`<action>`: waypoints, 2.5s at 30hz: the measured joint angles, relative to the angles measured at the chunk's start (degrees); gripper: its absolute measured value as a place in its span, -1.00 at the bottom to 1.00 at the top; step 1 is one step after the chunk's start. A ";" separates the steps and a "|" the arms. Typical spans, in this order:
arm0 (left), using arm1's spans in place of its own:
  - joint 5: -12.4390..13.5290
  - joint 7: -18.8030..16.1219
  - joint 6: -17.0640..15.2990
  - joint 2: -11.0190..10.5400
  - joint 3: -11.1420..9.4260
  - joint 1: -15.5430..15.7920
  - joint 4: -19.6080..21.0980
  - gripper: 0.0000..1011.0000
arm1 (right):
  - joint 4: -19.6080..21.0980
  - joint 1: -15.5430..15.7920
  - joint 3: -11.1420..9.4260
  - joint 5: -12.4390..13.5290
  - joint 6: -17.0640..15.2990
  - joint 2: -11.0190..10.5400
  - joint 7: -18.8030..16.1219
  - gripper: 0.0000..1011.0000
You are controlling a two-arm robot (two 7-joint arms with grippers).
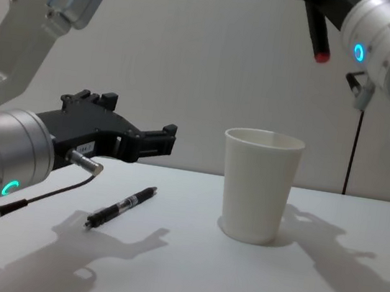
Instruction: Place the pen into the pen holder.
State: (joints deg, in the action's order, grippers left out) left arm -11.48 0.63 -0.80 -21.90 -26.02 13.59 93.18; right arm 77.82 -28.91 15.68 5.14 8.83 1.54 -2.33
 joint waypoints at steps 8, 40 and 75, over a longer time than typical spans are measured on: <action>0.00 0.00 0.00 0.00 0.00 0.00 0.00 0.98 | -0.65 -0.17 1.27 -2.12 0.51 -0.03 -0.41 -0.62; 0.00 0.00 0.00 0.00 0.00 0.00 0.00 0.98 | -0.47 4.64 6.24 -18.47 8.76 -1.46 8.23 -0.62; 0.00 0.00 0.00 0.00 0.00 0.00 0.00 0.98 | -10.52 2.31 4.09 -20.22 7.88 2.00 9.49 -0.62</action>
State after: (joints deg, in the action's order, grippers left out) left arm -11.48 0.62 -0.80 -21.90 -26.02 13.59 93.17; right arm 67.30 -26.60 19.77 -15.08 16.71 3.54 7.16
